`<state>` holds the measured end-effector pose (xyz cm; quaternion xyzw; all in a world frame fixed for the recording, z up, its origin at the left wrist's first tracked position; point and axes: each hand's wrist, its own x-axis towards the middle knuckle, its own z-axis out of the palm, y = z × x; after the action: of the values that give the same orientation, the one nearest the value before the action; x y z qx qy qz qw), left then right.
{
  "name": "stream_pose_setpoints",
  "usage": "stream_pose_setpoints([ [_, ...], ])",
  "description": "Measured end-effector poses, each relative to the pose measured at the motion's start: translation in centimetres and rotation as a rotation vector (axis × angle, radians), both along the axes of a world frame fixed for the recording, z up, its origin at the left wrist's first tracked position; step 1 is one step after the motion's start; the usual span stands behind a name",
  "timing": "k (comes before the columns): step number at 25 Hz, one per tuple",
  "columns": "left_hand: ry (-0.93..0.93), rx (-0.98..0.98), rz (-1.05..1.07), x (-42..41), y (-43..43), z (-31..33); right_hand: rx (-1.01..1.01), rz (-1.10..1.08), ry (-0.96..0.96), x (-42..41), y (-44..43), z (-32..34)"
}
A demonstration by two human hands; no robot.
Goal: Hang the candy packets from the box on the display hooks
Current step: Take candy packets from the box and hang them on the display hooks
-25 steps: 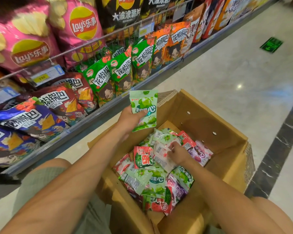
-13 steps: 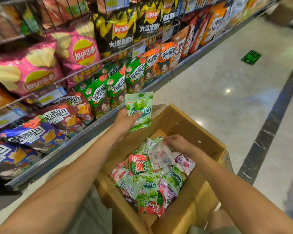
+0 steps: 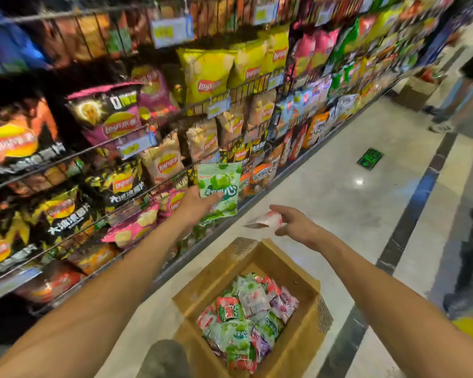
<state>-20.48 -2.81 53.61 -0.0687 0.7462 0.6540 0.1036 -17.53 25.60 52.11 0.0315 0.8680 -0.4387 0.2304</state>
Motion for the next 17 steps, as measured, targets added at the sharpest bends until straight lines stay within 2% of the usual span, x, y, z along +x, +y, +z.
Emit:
stream_pose_setpoints([
  [5, 0.070, -0.034, -0.001, 0.7, -1.5, 16.4, 0.012, 0.067, 0.135, -1.6, -1.0, 17.0],
  [8, 0.078, -0.074, 0.027, 1.3, -2.3, 22.7, 0.057, 0.090, 0.333, -2.1, -1.8, 24.9],
  [12, 0.152, 0.019, 0.069, 3.2, -3.9, 28.6, 0.072, 0.069, 0.608, -1.4, -3.0, 34.0],
  [17, 0.241, 0.027, 0.173, 8.1, -5.3, 33.4, -0.038, 0.092, 0.751, 1.6, -4.8, 40.6],
])
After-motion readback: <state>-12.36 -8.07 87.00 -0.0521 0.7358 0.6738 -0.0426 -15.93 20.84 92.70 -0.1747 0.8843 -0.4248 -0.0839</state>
